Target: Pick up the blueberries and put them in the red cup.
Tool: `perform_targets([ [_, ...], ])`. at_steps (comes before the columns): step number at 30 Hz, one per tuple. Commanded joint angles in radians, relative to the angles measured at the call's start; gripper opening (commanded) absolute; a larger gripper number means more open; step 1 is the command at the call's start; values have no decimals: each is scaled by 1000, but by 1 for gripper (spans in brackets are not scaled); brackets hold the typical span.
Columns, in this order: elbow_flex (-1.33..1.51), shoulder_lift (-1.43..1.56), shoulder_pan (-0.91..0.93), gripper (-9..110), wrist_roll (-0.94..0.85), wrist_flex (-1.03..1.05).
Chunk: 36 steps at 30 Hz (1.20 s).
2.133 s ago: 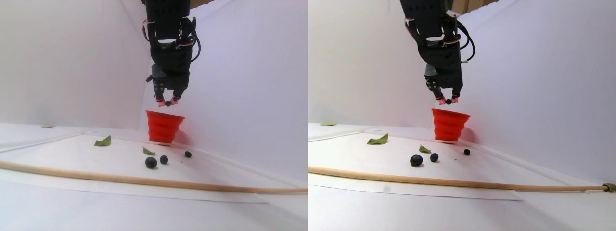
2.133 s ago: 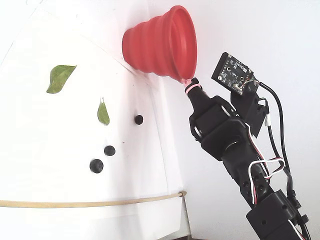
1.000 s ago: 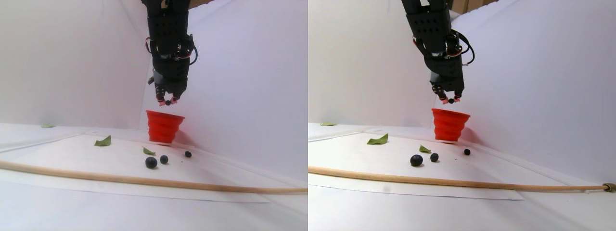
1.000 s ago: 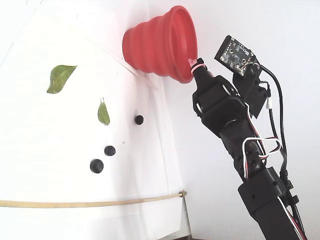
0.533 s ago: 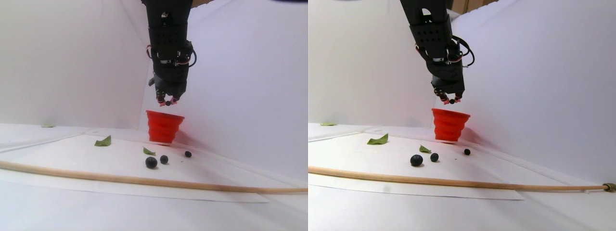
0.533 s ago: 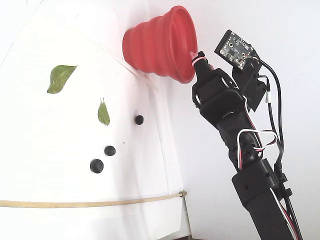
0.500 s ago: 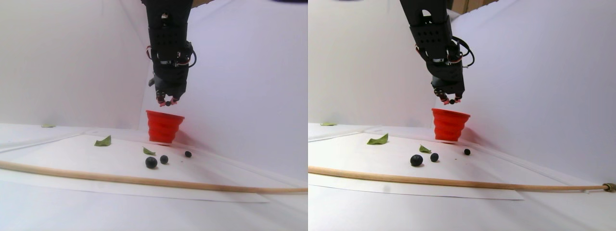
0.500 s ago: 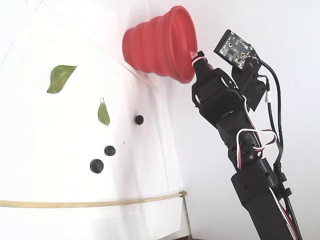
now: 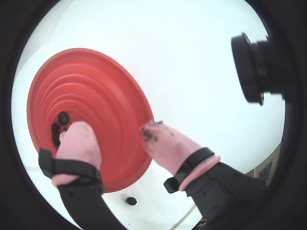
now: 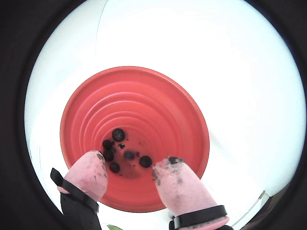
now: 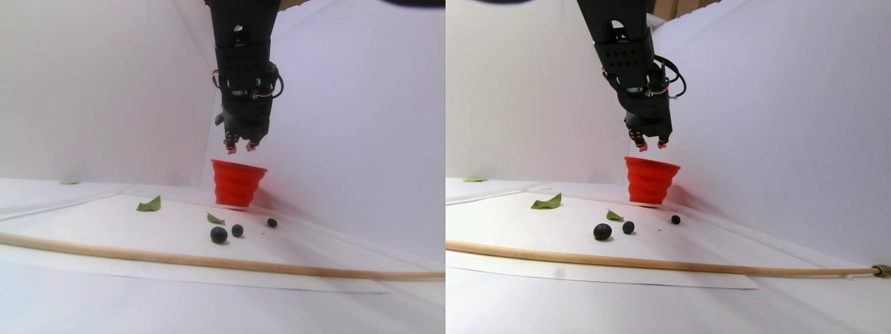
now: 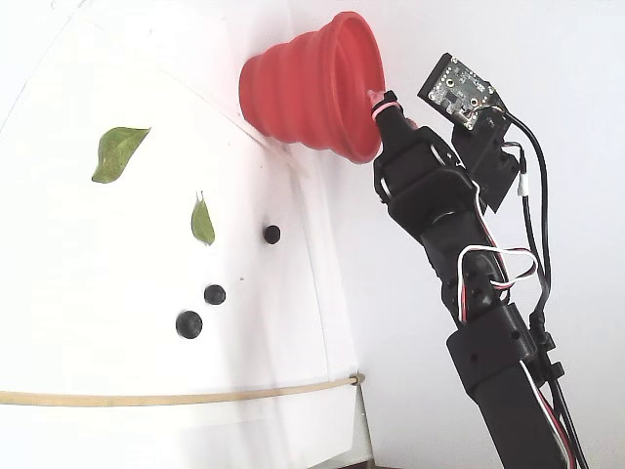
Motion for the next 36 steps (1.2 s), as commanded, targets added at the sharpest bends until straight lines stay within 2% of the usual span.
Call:
perform_targets([
  [1,-35,94,14,20,3,-37],
  [36,354,380,-17,19,-9,-163],
])
